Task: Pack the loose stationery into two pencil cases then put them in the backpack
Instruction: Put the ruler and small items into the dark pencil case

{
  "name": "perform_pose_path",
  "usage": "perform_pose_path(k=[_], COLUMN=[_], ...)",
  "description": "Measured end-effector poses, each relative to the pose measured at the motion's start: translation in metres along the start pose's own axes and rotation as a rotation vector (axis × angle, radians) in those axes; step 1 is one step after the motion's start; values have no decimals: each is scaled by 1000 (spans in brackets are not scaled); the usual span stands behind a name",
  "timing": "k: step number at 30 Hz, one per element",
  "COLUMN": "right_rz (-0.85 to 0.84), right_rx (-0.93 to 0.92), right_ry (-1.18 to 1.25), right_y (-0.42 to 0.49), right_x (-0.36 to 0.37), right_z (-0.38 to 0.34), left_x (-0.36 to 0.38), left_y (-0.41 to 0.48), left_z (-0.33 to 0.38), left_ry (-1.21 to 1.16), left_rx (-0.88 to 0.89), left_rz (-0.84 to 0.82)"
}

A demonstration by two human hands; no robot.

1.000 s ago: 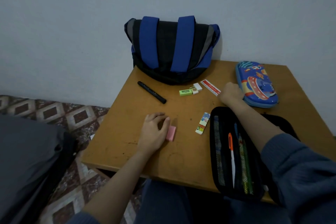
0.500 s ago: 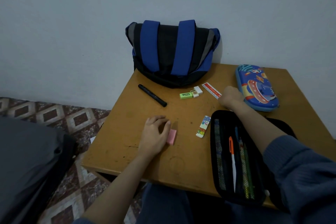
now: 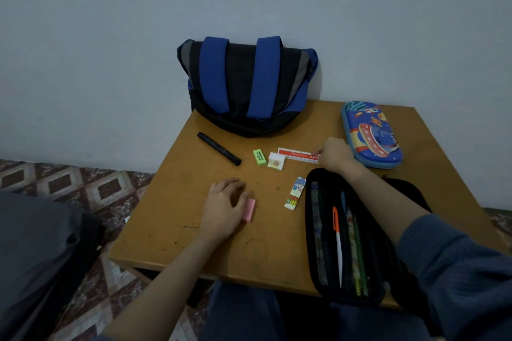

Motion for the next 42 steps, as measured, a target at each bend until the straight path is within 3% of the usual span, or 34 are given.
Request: perform_pose_path(k=[9, 14, 18, 21, 28, 33, 37, 42], right_rz=[-68, -144, -49, 4, -72, -63, -27, -72], right_rx=[-168, -241, -21, 135, 141, 187, 257, 208], right_ry=[-3, 33, 216, 138, 145, 294, 608, 952], right_y=[-11, -20, -9, -9, -14, -12, -11, -16], right_x=[15, 27, 11, -2, 12, 14, 14, 4], right_z=[-31, -55, -35, -12, -18, -10, 2, -4], left_x=[16, 12, 5, 9, 33, 13, -7, -22], left_y=[6, 19, 21, 26, 31, 24, 18, 17], left_z=[44, 31, 23, 26, 34, 31, 4, -3], left_ry=[189, 45, -32, -45, -212, -584, -709, -867], left_rx=[178, -50, -189, -239, -382, -524, -613, -606], left_rz=[-147, -86, -14, -44, -142, 109, 365, 482])
Point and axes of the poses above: each hand's wrist, its own y-axis towards the middle knuckle, its own x-axis out of the palm, z = x × y, the point moved 10 cm from there along y, towards the middle knuckle, and after that the axes turned 7 degrees about x, right-handed, at the moved point
